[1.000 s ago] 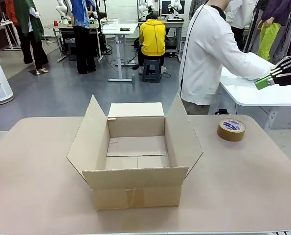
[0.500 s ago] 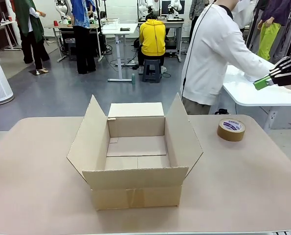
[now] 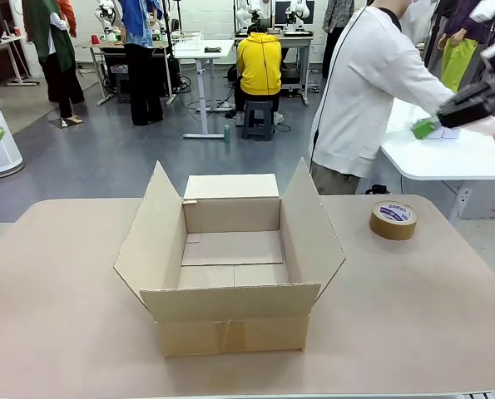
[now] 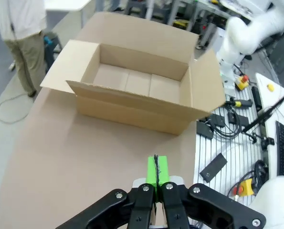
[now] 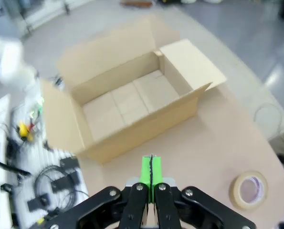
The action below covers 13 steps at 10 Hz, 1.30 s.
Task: Wrap the clocks to prevent damage.
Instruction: Open the side flaps of the Package Box.
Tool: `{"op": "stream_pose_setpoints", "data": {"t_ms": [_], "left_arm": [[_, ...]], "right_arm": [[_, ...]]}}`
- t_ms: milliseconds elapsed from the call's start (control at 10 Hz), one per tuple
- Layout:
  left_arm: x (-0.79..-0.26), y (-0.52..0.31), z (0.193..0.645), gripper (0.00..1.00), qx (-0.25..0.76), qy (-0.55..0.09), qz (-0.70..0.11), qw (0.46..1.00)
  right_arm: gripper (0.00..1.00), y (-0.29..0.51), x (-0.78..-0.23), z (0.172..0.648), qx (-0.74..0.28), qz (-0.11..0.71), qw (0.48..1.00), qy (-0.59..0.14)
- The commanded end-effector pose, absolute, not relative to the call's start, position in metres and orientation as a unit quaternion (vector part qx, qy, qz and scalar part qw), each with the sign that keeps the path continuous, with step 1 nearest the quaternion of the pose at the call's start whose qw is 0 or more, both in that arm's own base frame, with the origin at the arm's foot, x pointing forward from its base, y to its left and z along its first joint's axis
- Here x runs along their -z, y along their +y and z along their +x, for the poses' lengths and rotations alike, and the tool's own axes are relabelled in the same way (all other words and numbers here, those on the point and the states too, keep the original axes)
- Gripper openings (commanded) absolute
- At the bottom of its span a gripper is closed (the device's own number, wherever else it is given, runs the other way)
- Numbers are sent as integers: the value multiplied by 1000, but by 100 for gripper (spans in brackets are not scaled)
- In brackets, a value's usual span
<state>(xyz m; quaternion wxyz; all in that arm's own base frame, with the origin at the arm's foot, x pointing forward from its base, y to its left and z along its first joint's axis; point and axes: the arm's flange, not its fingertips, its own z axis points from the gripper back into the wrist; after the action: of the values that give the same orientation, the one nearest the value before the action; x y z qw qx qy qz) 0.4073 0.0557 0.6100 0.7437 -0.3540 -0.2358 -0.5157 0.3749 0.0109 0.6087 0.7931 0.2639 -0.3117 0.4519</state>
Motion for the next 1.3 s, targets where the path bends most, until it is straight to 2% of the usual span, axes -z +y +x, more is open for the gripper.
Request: {"op": "stream_pose_setpoints", "data": {"t_ms": [0, 200, 400, 600, 800, 900, 1000, 1100, 1200], "left_arm": [[-641, 6, 420, 0, 437, -178, -332, 817], [-660, -71, 434, 0, 366, -126, -270, 882], [-655, -129, 451, 0, 311, -82, -224, 920], [-630, -163, 464, 0, 297, -23, -197, 934], [-610, -176, 471, 0, 289, 0, -181, 940], [-606, -177, 470, 0, 294, -7, -175, 940], [-611, -165, 462, 0, 347, -38, -180, 920], [-591, -179, 472, 0, 292, -6, -186, 938], [-591, -179, 472, 0, 292, -6, -186, 938]], "right_arm": [[0, 70, -634, 388, -366, 277, 841, -285], [0, 145, -645, 393, -318, 292, 874, -221], [0, 195, -633, 409, -272, 246, 915, -169], [0, 223, -612, 422, -251, 177, 944, -121], [0, 234, -595, 426, -244, 133, 954, -109], [0, 234, -591, 428, -248, 133, 953, -110], [0, 227, -587, 424, -250, 152, 948, -123], [0, 227, -587, 424, -250, 152, 948, -123], [0, 227, -587, 424, -250, 152, 948, -123]]}}
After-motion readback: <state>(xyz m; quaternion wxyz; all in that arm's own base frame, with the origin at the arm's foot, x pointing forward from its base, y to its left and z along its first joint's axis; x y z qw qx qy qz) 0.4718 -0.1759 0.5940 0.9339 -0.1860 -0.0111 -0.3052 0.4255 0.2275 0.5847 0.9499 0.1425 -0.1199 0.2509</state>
